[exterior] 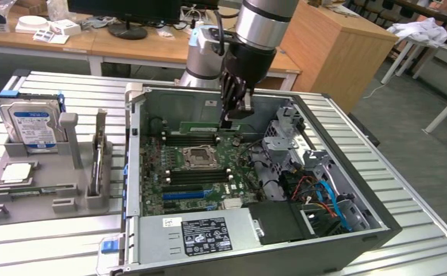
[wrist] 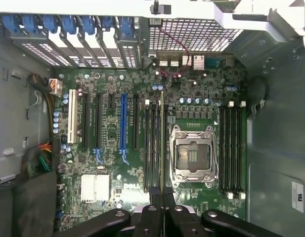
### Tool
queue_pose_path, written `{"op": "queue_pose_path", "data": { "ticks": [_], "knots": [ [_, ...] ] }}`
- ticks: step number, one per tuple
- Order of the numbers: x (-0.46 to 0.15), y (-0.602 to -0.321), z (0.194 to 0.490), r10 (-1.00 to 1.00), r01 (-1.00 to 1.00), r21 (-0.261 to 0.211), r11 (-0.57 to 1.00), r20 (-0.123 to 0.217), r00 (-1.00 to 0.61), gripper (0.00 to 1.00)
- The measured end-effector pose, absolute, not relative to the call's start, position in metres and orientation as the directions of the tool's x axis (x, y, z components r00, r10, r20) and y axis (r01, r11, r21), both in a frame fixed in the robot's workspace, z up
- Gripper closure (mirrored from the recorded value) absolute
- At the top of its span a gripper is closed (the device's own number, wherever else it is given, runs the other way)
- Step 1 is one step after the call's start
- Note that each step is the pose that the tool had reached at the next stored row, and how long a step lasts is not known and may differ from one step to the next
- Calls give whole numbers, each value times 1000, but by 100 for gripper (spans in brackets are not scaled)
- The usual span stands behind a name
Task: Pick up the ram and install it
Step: 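Pick up the ram and move it above insertion slot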
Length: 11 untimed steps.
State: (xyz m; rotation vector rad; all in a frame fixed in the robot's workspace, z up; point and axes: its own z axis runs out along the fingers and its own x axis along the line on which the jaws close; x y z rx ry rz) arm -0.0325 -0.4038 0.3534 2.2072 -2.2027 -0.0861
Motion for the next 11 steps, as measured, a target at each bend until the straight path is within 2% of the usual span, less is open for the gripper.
{"op": "queue_pose_path", "data": {
  "ticks": [11],
  "knots": [
    [-33, -404, 333, -1000, -999, 55, -1, -23, 0, 88]
  ]
}}
